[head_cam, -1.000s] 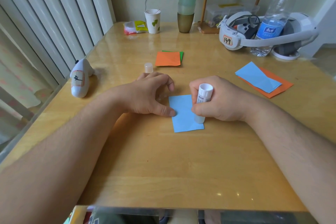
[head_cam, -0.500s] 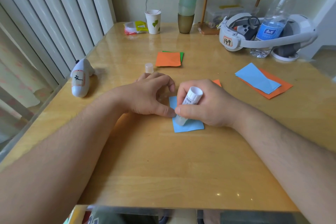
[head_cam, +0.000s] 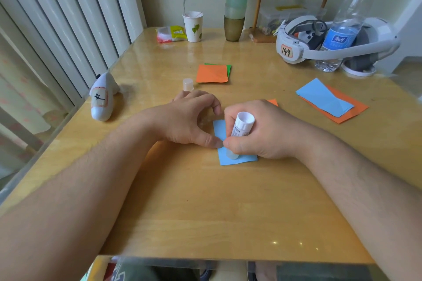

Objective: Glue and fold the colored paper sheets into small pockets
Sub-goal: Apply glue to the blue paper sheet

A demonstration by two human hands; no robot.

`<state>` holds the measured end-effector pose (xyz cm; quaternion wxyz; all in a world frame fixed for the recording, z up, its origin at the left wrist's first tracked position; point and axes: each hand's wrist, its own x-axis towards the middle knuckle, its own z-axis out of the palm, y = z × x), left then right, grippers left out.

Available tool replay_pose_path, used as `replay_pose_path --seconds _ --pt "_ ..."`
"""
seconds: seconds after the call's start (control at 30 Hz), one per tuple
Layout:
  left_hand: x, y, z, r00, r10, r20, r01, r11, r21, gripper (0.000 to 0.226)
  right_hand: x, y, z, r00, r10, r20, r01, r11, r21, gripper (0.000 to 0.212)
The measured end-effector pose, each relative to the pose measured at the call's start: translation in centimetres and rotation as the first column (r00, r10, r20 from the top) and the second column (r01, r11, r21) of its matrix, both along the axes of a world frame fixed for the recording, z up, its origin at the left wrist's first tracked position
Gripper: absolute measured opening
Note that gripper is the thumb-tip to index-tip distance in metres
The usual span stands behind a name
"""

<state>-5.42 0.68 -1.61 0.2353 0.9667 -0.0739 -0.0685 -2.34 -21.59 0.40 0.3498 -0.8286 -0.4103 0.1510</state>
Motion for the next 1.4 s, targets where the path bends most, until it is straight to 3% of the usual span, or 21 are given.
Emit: replay_pose_path --seconds 0.2,0.6,0.67,0.8,1.0,1.13,1.4 --pt "0.1 0.1 -0.2 1.0 -0.007 0.021 0.008 0.999 -0.032 0.061 1.1 -1.6 0.6 0.999 -0.032 -0.031 0.03 0.997 -0.073 0.016" --pt "0.1 0.1 -0.1 1.0 -0.014 0.025 0.015 0.999 -0.042 0.06 1.5 -1.9 0.5 0.999 -0.036 -0.017 0.034 0.995 -0.094 0.019" --pt "0.1 0.2 -0.1 1.0 -0.015 0.02 0.016 0.999 -0.046 0.06 1.6 -1.8 0.4 0.999 -0.049 -0.018 0.049 0.998 -0.049 0.022" --pt "0.1 0.1 -0.2 1.0 -0.013 0.018 0.013 0.999 -0.046 0.06 1.4 -1.1 0.0 0.997 -0.057 -0.049 0.066 0.975 0.212 0.018" --pt "-0.1 -0.1 0.1 1.0 -0.008 0.002 0.008 1.0 -0.004 0.061 0.4 0.1 -0.4 0.999 0.009 -0.041 0.003 0.961 0.278 0.015" --pt "-0.1 -0.2 0.1 1.0 0.003 -0.013 -0.003 1.0 0.016 0.072 0.0 0.3 -0.7 0.998 0.045 -0.032 -0.038 0.979 0.2 0.012" --pt "-0.2 -0.3 0.1 1.0 0.001 -0.014 -0.001 1.0 0.011 0.073 -0.2 0.6 -1.1 0.998 0.055 -0.013 -0.054 0.995 0.089 0.012"
